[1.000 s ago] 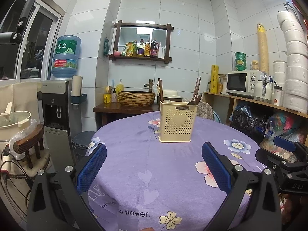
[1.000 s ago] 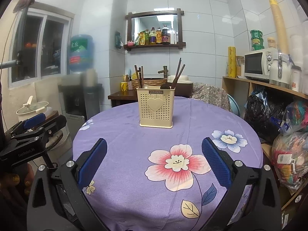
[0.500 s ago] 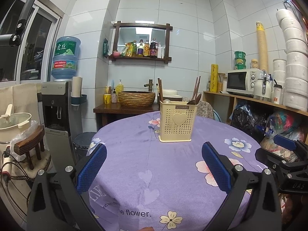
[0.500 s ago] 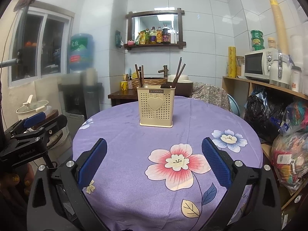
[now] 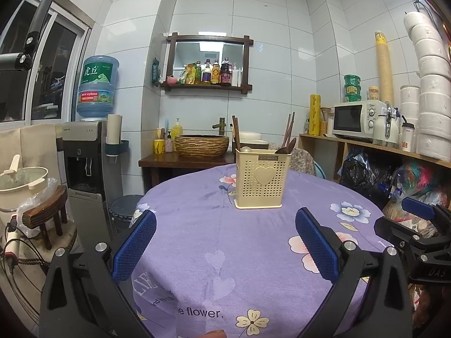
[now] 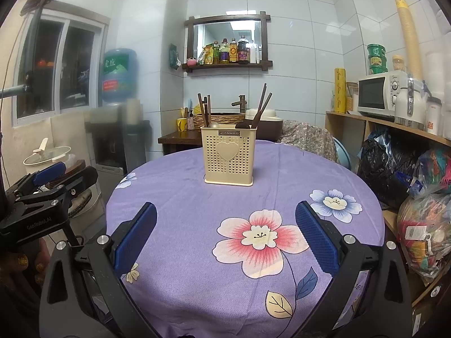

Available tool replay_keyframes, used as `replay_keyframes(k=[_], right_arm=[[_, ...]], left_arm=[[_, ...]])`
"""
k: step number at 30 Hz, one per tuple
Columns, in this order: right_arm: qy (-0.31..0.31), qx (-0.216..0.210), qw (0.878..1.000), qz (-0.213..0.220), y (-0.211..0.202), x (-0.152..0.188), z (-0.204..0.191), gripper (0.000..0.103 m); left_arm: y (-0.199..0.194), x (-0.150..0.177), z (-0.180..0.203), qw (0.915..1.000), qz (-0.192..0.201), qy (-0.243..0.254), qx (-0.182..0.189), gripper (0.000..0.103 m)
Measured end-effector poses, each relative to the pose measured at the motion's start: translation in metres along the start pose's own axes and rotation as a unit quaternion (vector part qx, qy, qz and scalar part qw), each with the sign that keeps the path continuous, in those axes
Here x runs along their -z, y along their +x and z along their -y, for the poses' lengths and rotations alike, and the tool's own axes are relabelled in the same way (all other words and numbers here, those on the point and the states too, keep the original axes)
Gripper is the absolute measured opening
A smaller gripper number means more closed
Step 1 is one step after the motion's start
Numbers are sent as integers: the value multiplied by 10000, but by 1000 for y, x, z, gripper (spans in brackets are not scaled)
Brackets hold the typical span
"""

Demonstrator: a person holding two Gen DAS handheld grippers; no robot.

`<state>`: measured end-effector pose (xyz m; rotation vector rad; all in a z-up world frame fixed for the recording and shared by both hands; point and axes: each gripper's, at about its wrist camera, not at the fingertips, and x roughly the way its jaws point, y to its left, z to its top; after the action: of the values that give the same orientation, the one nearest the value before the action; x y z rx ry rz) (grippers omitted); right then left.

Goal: Organize utensils

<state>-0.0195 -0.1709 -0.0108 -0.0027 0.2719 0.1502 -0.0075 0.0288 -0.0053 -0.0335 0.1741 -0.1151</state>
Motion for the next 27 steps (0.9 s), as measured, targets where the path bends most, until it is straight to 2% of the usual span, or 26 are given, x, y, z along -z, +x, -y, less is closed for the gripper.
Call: replay_keyframes(k=[27], right_arm=[[26,-20,10000,-67,2,2,2,97]], left_arm=[[-1,1,0,10000,-50,-21,71,98]])
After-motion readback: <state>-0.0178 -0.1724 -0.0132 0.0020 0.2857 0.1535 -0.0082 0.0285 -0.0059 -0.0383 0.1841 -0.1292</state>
